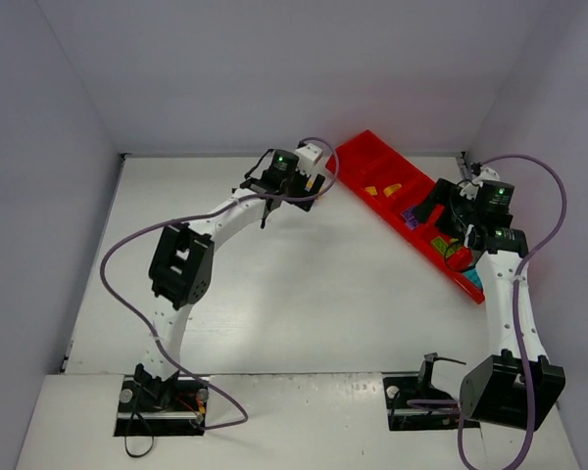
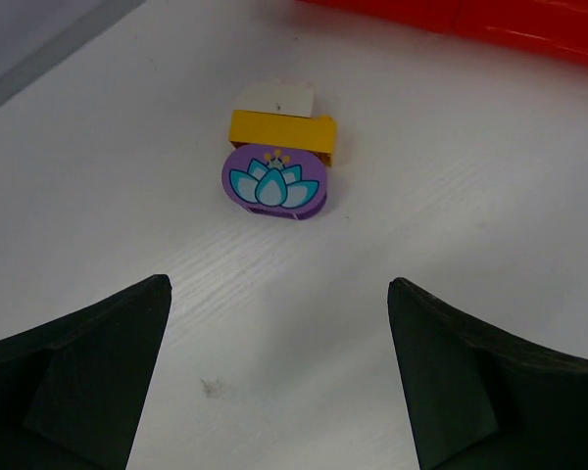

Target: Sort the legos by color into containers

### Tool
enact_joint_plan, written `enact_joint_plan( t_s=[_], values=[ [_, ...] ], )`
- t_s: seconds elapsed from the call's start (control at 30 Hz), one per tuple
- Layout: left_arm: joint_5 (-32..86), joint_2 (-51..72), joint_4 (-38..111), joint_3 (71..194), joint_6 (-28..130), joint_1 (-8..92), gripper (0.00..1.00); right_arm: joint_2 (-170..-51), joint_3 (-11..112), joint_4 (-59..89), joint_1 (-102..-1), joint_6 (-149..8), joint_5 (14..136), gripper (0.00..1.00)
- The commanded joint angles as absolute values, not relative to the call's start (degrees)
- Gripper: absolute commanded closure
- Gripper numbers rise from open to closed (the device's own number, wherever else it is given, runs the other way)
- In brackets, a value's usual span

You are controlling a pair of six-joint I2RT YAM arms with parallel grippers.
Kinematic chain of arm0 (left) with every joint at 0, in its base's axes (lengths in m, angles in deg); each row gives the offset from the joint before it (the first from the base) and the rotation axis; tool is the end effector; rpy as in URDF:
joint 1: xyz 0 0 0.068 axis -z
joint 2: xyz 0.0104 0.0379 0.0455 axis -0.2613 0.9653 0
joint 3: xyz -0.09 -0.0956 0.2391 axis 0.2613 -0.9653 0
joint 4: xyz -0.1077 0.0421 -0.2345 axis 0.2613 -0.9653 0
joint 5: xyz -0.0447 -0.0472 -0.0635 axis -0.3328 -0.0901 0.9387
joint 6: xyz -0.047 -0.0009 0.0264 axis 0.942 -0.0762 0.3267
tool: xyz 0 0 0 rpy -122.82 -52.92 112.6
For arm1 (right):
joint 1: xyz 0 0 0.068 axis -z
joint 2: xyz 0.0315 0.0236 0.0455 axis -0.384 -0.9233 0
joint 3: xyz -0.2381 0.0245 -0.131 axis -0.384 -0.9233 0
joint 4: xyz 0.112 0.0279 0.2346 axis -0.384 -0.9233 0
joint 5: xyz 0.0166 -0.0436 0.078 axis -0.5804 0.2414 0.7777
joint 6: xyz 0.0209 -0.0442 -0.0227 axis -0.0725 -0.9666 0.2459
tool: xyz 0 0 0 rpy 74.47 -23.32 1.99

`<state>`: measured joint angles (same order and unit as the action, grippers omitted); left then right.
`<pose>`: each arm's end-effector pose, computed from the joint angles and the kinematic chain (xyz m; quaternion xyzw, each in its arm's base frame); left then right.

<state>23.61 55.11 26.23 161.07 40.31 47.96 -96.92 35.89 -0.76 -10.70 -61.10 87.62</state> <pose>0.4186 -0.2735 0.2663 0.2544 0.8163 -0.1867 0.4838 0.2635 -0.0426 0.3478 0.1039 0.8191 0.1704 0.5379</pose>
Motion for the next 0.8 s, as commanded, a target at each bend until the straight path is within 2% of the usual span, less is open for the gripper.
enact_joint_plan(
  t_s=[0.0,0.37,0.77],
  values=[
    [24.09,58.71,24.77,169.24,34.47,47.14,0.15,-94.7,34.06,2.01,-11.42,-62.08,94.74,0.17],
    [25.41,73.83,24.07,184.89,32.79,45.21,0.15,-91.8,32.2,2.02,-12.38,-62.34,98.08,0.16],
    [24.53,79.9,27.23,187.19,36.83,44.94,0.15,-90.04,30.53,1.93,-12.47,-61.64,98.7,0.15]
  ],
)
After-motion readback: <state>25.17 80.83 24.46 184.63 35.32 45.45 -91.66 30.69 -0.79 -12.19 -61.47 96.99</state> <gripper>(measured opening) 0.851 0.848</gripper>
